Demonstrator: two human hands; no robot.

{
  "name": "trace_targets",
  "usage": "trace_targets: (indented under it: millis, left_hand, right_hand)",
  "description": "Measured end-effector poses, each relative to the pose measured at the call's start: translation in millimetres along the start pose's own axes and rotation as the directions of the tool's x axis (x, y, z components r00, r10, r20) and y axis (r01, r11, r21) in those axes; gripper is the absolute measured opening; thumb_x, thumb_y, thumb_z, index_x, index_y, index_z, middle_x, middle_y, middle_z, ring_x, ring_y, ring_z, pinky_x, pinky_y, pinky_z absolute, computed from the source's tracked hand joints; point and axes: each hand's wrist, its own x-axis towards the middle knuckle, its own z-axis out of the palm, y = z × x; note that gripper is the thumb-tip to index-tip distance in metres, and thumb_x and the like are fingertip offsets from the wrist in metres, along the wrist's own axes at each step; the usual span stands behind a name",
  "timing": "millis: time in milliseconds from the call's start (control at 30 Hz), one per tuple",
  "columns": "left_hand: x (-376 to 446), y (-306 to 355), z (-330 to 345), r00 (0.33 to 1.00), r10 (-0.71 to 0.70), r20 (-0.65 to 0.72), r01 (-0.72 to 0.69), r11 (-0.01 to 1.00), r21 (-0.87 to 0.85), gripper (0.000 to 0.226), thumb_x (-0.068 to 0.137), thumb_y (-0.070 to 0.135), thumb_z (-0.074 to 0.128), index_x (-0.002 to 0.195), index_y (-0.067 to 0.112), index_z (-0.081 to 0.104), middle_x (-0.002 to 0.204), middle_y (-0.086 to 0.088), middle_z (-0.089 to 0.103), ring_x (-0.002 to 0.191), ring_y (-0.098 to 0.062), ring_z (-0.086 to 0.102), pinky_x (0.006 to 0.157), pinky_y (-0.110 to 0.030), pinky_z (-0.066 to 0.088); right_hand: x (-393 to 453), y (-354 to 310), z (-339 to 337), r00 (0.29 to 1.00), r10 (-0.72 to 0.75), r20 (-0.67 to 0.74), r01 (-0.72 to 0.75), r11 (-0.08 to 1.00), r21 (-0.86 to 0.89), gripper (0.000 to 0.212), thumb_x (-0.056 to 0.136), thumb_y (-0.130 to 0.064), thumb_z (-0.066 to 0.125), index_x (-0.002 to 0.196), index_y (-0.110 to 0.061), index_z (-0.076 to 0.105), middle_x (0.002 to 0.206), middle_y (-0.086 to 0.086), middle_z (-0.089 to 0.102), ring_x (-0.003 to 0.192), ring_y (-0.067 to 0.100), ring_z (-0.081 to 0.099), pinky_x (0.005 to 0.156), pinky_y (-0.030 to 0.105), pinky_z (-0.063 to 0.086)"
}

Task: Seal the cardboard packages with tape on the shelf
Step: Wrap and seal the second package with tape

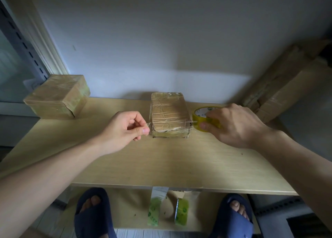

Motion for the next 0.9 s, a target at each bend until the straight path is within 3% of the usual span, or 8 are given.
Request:
trace_targets:
  millis: [200,333,433,500,600,733,800,900]
  left_hand:
    - [0.5,0.4,-1.0,0.998,-0.050,0.042,0.052,0.997,-0.061,0.011,0.092,-0.002,0.069,0.083,0.003,0.064,0.075,-0.007,0.073,0.060,-0.013,0.058,0.060,-0.025,0.054]
    - [3.2,-0.6,1.1,0.996,-0.077,0.044,0.080,0.994,-0.069,0.011,0.091,0.000,0.071,0.083,0.004,0.065,0.076,-0.010,0.072,0.058,-0.012,0.058,0.060,-0.024,0.054]
    - [4.7,-1.9,1.5,0.995,-0.085,0.054,0.089,0.993,-0.075,0.010,0.092,-0.001,0.069,0.084,0.003,0.066,0.075,-0.006,0.073,0.058,-0.011,0.058,0.060,-0.024,0.053]
    - [5.3,-2.6,1.1,0.993,-0.091,0.073,0.097,0.991,-0.089,0.009,0.093,-0.001,0.068,0.085,0.002,0.065,0.075,-0.005,0.073,0.058,-0.011,0.057,0.060,-0.024,0.053]
    - [6.2,-3.6,1.0,0.988,-0.109,0.105,0.122,0.984,-0.127,0.009,0.094,0.001,0.066,0.086,0.003,0.065,0.074,-0.004,0.071,0.059,-0.011,0.057,0.061,-0.025,0.053]
    - [6.1,-5.4,3.4,0.983,-0.116,0.145,0.150,0.955,-0.254,0.008,0.095,0.005,0.064,0.087,0.002,0.064,0.080,-0.010,0.069,0.063,-0.014,0.058,0.063,-0.027,0.055]
    - [6.5,-6.4,5.0,0.983,-0.112,0.147,0.148,0.953,-0.263,0.009,0.096,0.004,0.062,0.087,0.002,0.063,0.080,-0.010,0.069,0.062,-0.014,0.059,0.062,-0.025,0.055]
    - [9.1,-8.4,6.5,0.985,-0.104,0.140,0.136,0.961,-0.241,0.010,0.097,0.003,0.061,0.088,0.002,0.062,0.078,-0.008,0.068,0.061,-0.013,0.058,0.061,-0.023,0.054]
  right_hand:
    - [0.9,-2.5,-3.2,1.000,-0.008,-0.004,0.008,1.000,0.019,0.044,0.099,-0.060,0.043,0.121,-0.033,0.070,0.078,-0.002,0.069,0.071,0.023,0.062,0.064,0.034,0.047]
    - [3.6,-0.5,-1.5,1.000,-0.004,0.013,0.004,0.999,0.039,0.038,0.100,-0.056,0.049,0.112,-0.028,0.073,0.067,-0.008,0.057,0.055,0.005,0.046,0.058,0.031,0.040]
    - [5.7,1.4,-0.4,0.999,-0.007,0.037,0.006,0.999,0.039,0.041,0.100,-0.059,0.046,0.109,-0.028,0.072,0.068,-0.014,0.054,0.058,0.004,0.048,0.058,0.031,0.041]
    - [6.9,2.0,-1.1,0.999,0.004,0.036,-0.006,0.998,0.063,0.043,0.101,-0.060,0.042,0.095,-0.029,0.071,0.062,-0.014,0.050,0.056,0.003,0.046,0.059,0.031,0.038]
    - [8.3,3.0,1.1,0.999,0.021,0.025,-0.023,0.997,0.074,0.044,0.097,-0.067,0.038,0.075,-0.033,0.056,0.058,-0.012,0.047,0.056,0.006,0.045,0.061,0.032,0.038]
    - [11.5,5.0,7.5,0.999,0.052,-0.006,-0.051,0.994,0.092,0.068,0.087,-0.081,0.031,0.088,-0.027,0.073,0.060,-0.011,0.052,0.066,0.022,0.056,0.064,0.034,0.048]
    - [14.0,5.7,10.2,0.999,0.051,-0.016,-0.049,0.994,0.096,0.073,0.083,-0.085,0.026,0.088,-0.029,0.073,0.064,-0.008,0.059,0.070,0.025,0.060,0.066,0.035,0.051]
    - [17.4,7.3,14.1,0.998,0.065,-0.004,-0.064,0.993,0.102,0.074,0.083,-0.086,0.028,0.081,-0.024,0.069,0.060,-0.007,0.054,0.067,0.024,0.058,0.064,0.034,0.050]
